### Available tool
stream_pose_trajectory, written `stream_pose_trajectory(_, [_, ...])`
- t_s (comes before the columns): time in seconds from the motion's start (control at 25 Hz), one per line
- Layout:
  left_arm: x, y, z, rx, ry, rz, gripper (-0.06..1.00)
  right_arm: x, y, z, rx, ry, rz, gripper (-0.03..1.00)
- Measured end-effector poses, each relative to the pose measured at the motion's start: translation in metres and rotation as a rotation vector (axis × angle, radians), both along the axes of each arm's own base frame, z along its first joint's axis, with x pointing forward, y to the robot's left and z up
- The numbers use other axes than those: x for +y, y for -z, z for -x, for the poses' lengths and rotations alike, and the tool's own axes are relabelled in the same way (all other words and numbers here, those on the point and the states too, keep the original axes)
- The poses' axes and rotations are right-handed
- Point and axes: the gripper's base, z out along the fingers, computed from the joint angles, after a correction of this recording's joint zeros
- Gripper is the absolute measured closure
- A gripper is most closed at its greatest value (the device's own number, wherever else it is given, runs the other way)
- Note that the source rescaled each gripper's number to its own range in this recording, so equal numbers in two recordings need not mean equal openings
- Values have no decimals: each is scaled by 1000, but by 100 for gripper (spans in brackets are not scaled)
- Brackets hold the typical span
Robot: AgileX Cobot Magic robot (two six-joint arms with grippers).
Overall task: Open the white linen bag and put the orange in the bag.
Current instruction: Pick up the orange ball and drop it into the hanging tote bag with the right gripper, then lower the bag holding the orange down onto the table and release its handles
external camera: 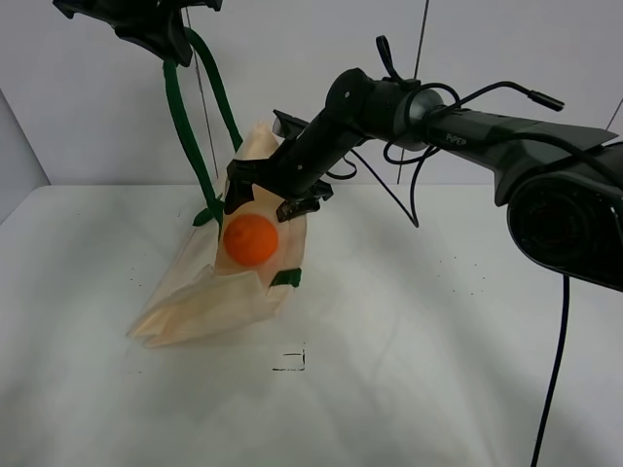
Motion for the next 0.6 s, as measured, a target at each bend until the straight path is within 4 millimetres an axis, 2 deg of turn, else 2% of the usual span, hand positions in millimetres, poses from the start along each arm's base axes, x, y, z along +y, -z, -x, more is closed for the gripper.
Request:
stream_pose_trajectory(0.12, [0, 0, 0, 1, 1, 2, 94, -12, -5, 2, -7, -17, 156, -3])
stream_pose_trajectory(0.32, [0, 0, 0, 0, 0, 1, 94, -44, -22, -2, -52, 22, 484, -3])
stream_pose_trajectory(0.48, [0, 0, 0, 0, 0, 1, 94, -68, -22, -14, -47, 79, 543, -3])
stream_pose_trajectory(0.6, [0, 0, 0, 0, 0, 1, 94, -97, -22, -27, -30, 141, 546, -3])
